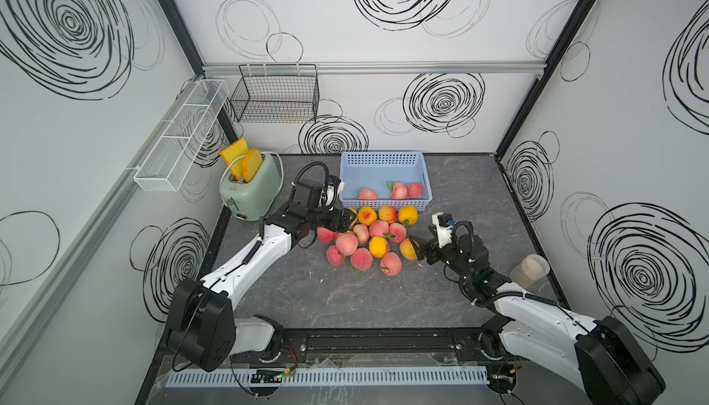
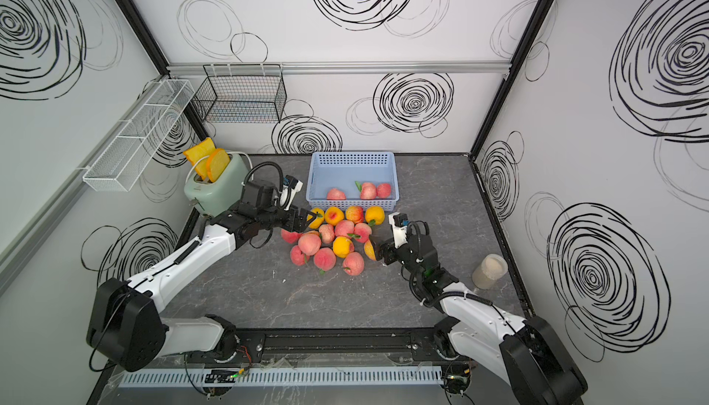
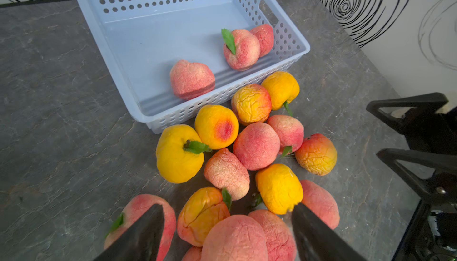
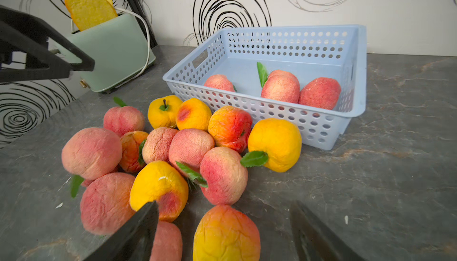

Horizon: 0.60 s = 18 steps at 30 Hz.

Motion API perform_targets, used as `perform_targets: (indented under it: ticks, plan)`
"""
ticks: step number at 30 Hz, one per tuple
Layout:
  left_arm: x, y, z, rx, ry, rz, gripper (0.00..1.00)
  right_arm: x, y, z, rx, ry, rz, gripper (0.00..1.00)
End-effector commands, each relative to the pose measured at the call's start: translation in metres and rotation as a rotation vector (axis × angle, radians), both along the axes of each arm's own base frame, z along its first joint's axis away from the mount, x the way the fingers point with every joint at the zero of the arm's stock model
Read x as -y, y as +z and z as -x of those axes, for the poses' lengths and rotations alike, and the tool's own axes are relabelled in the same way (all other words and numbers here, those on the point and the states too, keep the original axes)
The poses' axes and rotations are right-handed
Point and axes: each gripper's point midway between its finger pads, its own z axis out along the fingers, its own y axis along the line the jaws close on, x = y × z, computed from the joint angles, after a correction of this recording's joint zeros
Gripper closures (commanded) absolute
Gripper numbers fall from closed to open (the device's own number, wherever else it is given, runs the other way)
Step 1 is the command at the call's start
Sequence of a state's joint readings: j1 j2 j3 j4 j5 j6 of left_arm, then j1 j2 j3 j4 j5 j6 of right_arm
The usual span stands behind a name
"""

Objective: Put the peaches into the basket
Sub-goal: Pick up the peach from the center of the board.

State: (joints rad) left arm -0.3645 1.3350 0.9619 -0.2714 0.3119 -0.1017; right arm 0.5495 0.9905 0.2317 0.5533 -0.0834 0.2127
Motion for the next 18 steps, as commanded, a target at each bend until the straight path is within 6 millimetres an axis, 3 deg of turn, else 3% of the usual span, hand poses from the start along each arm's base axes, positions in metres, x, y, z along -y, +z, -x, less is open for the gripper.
perform_targets:
  ticks: [1,10,18]
  plan:
    - [-0.004,-0.014,0.008,-0.056,0.027,-0.048,0.14,-0.007,0.015,0.003,0.072,0.028,-0.034,0.14]
    - [0.007,-0.036,0.034,-0.140,-0.013,-0.126,0.14,-0.017,0.025,0.010,0.114,0.062,-0.026,0.15]
    - [0.019,-0.050,0.040,-0.177,-0.045,-0.156,0.13,-0.021,0.027,0.012,0.124,0.073,-0.017,0.15]
